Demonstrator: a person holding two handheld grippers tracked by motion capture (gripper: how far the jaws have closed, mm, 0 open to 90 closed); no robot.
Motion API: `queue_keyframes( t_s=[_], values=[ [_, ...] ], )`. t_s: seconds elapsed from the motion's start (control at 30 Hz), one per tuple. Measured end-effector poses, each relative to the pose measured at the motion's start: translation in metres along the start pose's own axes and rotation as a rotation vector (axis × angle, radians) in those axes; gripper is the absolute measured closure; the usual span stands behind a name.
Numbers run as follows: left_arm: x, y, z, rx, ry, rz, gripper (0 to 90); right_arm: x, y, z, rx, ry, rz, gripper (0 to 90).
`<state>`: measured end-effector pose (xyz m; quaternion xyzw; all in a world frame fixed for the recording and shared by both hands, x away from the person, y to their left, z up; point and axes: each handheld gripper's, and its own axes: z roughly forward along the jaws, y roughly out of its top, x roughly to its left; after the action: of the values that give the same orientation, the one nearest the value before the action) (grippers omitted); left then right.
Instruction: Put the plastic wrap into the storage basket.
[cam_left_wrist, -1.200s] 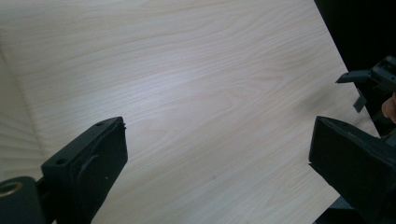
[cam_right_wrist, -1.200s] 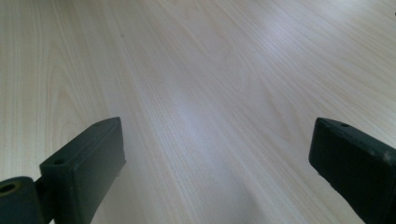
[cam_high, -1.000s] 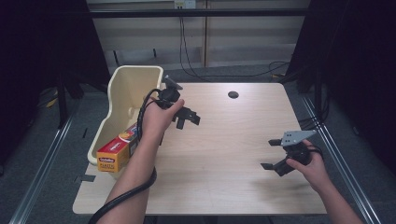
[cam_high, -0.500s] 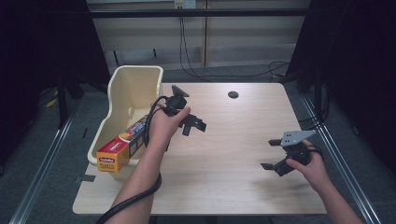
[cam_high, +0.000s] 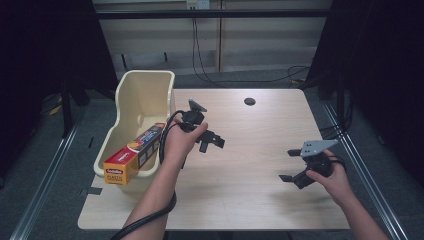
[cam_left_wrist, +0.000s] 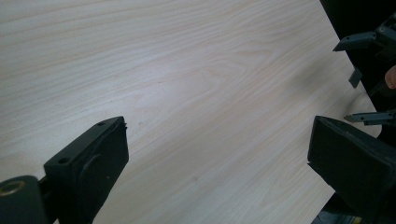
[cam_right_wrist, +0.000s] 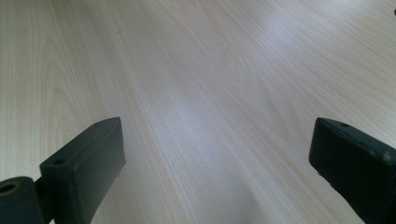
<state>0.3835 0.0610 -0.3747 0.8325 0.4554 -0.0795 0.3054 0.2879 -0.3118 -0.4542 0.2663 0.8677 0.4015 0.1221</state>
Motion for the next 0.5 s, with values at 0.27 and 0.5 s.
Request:
queue_keyframes(
  t_s=[0.27,0.5],
  values=[
    [0.003,-0.011,0.015,0.011,-0.02,-0.001,5.0,0.0,-0.002,0.003,0.023,-0.01,-0.01,3.3],
    [0.006,-0.022,0.028,0.018,-0.043,-0.003,5.0,0.0,-0.004,0.005,0.041,-0.017,-0.013,3.3]
  ],
)
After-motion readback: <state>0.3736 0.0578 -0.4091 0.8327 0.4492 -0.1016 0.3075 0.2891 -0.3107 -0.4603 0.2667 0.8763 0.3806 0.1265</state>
